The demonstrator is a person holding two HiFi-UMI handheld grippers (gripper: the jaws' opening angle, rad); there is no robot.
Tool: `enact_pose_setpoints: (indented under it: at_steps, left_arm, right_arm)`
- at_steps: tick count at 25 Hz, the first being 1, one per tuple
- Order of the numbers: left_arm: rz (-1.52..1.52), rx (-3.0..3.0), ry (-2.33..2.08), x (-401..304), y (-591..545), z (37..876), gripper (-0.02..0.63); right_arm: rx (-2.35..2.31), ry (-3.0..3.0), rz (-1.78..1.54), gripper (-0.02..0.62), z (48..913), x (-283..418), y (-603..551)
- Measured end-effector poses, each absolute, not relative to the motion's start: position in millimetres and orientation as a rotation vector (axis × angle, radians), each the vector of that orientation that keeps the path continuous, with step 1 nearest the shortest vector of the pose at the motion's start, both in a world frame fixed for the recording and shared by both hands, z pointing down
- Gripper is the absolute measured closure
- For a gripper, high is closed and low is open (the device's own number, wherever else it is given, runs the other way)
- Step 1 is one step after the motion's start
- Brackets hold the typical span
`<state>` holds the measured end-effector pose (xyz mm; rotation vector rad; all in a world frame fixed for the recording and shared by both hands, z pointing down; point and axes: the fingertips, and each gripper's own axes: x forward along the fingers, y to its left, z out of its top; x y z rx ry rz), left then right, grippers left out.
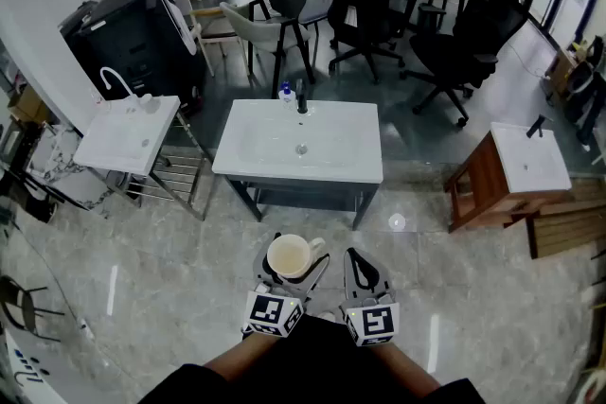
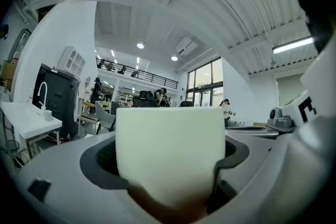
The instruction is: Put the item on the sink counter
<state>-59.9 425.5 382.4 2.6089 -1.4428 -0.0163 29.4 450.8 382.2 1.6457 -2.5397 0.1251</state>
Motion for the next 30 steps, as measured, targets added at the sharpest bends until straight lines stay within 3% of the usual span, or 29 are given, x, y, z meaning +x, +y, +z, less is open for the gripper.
enact_pose_setpoints:
  at_steps: [19, 30]
  left_arm:
    - [0.015, 2.599, -1.440, -41.1, 407.1, 393.9, 0.130]
    - [-0.044, 2.572, -1.397, -37.2, 305.3, 399.3, 0.130]
  right_arm:
    - [1.648, -2.585, 0.220, 0.564, 396.9, 48.1, 438.6]
    - [1.709, -2.480, 0.246, 0.563, 406.7, 64.9, 352.9]
